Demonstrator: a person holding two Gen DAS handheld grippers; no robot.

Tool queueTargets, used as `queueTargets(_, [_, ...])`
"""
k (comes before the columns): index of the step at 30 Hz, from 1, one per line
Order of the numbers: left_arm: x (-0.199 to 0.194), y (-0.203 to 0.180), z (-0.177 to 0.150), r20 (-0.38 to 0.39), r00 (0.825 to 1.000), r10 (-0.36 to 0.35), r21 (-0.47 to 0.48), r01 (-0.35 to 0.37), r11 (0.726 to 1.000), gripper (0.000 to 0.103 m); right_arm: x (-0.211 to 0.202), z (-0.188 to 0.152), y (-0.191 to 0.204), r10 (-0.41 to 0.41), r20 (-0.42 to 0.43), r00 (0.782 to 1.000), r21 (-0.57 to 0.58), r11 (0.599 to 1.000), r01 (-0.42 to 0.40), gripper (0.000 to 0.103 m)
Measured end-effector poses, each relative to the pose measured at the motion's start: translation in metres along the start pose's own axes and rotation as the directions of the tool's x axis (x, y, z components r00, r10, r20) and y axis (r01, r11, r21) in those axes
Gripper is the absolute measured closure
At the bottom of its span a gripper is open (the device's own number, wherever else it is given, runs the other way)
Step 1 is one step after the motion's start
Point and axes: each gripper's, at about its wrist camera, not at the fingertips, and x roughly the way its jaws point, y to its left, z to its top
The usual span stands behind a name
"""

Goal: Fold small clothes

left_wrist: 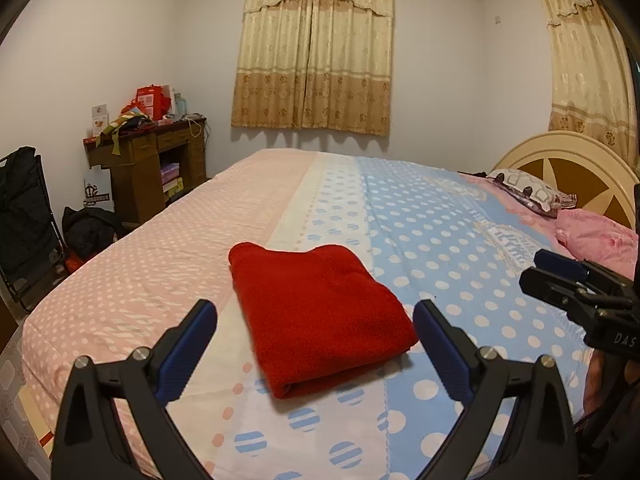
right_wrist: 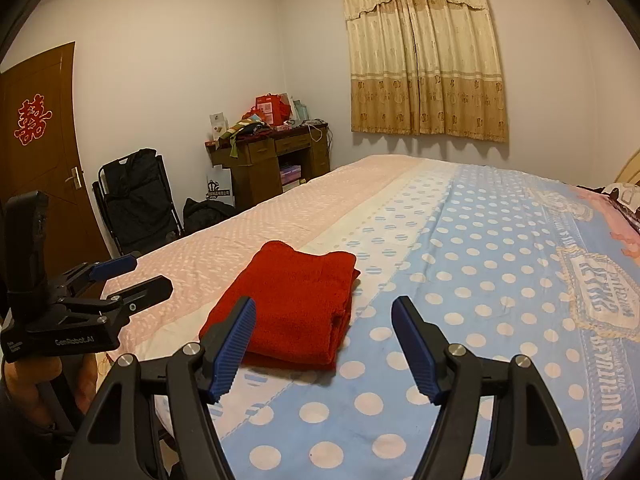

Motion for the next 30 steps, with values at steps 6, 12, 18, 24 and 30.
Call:
queueTargets(6, [-0.0002,-0.0011,0.0003,0.003,1.0,-0.002,0.002,0.002,1.0,0.002,-0.0036,-0.0005,0.0023,0.0,0.006,1.0,-0.004,1.0,0.0,0.032])
queueTargets(12, [-0.0006,-0.0012,0.0004,0.0,1.0,-0.004,0.001,0.004,1.0,0.002,-0.004,-0.0024,0.002,0.002,-0.004,1.0,-0.005,1.0,-0.002,0.032])
queueTargets(18, [-0.0011,-0.004,0.0002,-0.01,1.0,-0.003,0.006,0.003,1.0,0.002,-0.0056,-0.0023,-0.0023,-0.002,-0.006,1.0,0.001,1.0,0.002,0.031])
queueTargets(24, [-0.0004,-0.0032,0.0004,-0.013,1.0,-0.005,0.008,0.005,1.0,0.002,-0.0059,-0.0012,-0.0012,-0.005,-0.004,1.0,-0.003,1.0,0.005,0.031])
queueTargets(30, [-0.0004,-0.0003,0.0009,-0.014,1.0,-0.017,-0.017,0.017,1.0,0.0,-0.0033,-0.003,0.0022,0.004,-0.013,1.0,-0.016,1.0,-0.004,0.031])
